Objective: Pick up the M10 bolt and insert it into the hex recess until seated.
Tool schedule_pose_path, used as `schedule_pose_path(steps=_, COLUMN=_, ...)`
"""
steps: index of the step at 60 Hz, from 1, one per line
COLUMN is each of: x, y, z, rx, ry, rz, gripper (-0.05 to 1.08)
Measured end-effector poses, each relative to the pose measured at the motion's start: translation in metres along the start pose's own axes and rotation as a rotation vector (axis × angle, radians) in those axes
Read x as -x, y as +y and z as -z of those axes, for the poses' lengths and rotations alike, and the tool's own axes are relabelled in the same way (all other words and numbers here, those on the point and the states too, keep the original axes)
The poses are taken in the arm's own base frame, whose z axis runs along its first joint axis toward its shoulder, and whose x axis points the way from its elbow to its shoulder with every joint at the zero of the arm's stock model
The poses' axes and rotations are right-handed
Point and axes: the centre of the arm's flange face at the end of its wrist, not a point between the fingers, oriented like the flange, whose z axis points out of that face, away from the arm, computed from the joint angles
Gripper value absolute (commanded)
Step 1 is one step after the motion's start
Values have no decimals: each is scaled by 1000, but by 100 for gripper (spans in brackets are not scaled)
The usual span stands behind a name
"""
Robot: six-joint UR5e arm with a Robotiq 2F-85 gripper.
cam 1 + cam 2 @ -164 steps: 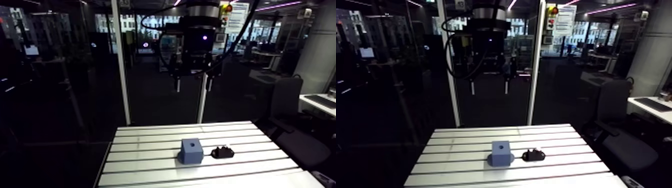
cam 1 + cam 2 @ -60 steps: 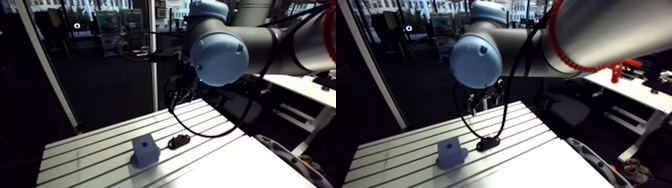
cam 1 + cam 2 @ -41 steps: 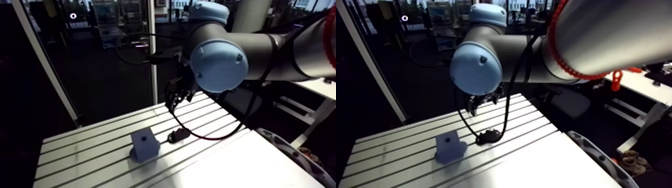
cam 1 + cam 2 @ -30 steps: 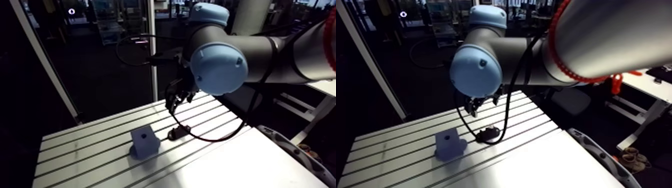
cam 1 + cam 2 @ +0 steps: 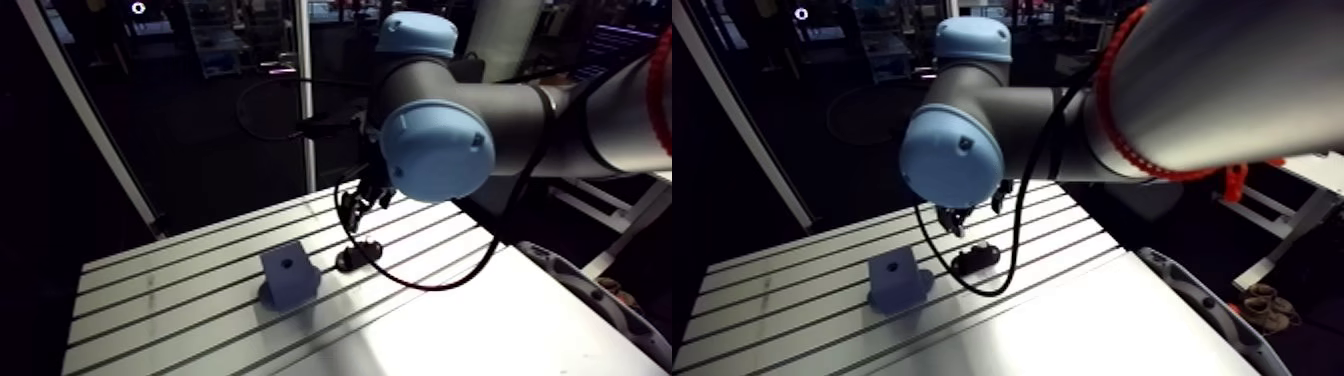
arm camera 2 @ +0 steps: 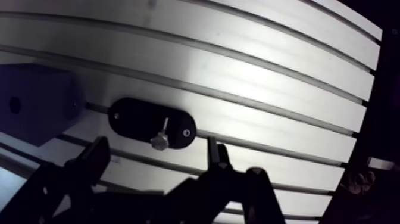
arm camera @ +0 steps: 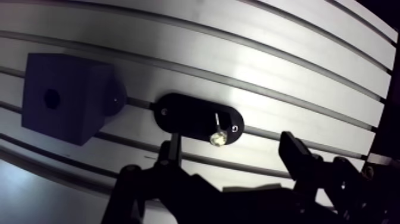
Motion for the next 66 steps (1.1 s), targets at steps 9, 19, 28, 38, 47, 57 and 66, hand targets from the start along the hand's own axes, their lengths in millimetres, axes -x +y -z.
schedule_pose_path(steps=9, x=1, y=1, z=-6, rx=10, ry=-10, rz=-2, gripper=23)
schedule_pose_path(steps=19, x=1, y=3, z=-13, rx=7, ry=-21, rz=-4, gripper=24)
schedule_pose_path(steps=28, x=0, y=4, z=-21, rx=-2, ry=-32, rz=-5, gripper=27)
schedule_pose_path(steps=38, x=0, y=6, z=-28, rx=-8, ry=-43, rz=-5, gripper=30)
schedule_pose_path(steps=47, x=1, y=6, z=-34, rx=-10, ry=-57, rz=-6, gripper=31)
schedule_pose_path(steps=57, x=2, y=6, z=-38, rx=-12, ry=-67, rz=-6, gripper=31)
schedule_pose_path(steps=66, x=4, y=5, z=-39, rx=-13, ry=-74, rz=-5, gripper=32)
